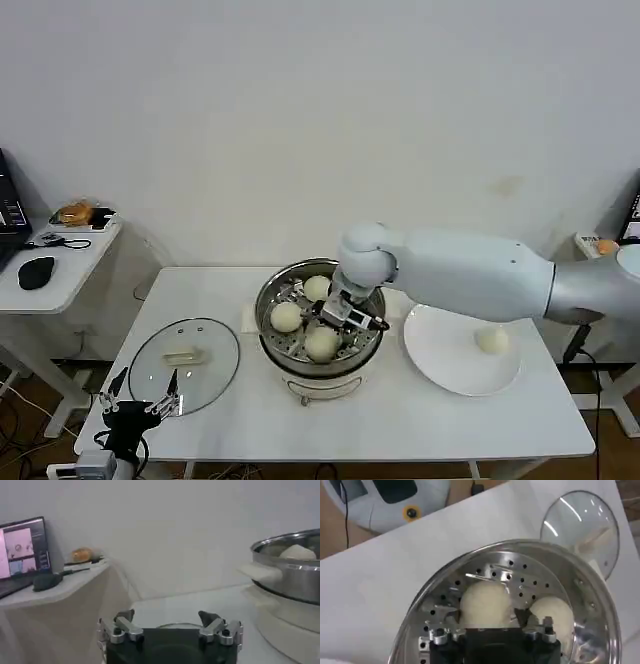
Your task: Take steamed baozi put them in steamer then cover it.
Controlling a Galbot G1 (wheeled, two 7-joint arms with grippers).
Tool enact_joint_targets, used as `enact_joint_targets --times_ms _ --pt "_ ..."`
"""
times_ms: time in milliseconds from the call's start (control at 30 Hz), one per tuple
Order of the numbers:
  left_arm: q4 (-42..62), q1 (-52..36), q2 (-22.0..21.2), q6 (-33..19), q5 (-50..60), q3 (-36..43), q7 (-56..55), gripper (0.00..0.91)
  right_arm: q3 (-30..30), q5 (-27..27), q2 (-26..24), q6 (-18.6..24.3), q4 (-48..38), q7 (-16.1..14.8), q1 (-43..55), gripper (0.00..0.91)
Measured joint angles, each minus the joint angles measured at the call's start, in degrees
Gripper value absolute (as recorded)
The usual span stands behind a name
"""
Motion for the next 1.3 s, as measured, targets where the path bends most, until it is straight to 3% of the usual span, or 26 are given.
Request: enact_joint_targets --times_ms 367,667,967,1300 --pt "-0.29 -0.1 0.52 0.0 -0.05 0.37 0.0 0.907 3.23 1.4 -2.59 0.17 -1.34 1.51 1.95 0.907" --pt "-0.66 -0.59 1.23 0.07 -0.53 1.09 0.06 0.907 5.55 5.58 -8.51 -3.19 -0.3 1.65 3.91 0.907" --pt "-0.04 -1.19 2.4 0.07 -1.44 1.36 0.12 0.907 7.16 7.49 -19.67 -9.24 0.25 2.12 2.39 0.907" --pt "0.79 -2.02 3.26 0.34 -1.53 2.39 0.16 0.907 11.48 3.3 -33.08 -13.13 -1.88 3.0 -5.23 0.907"
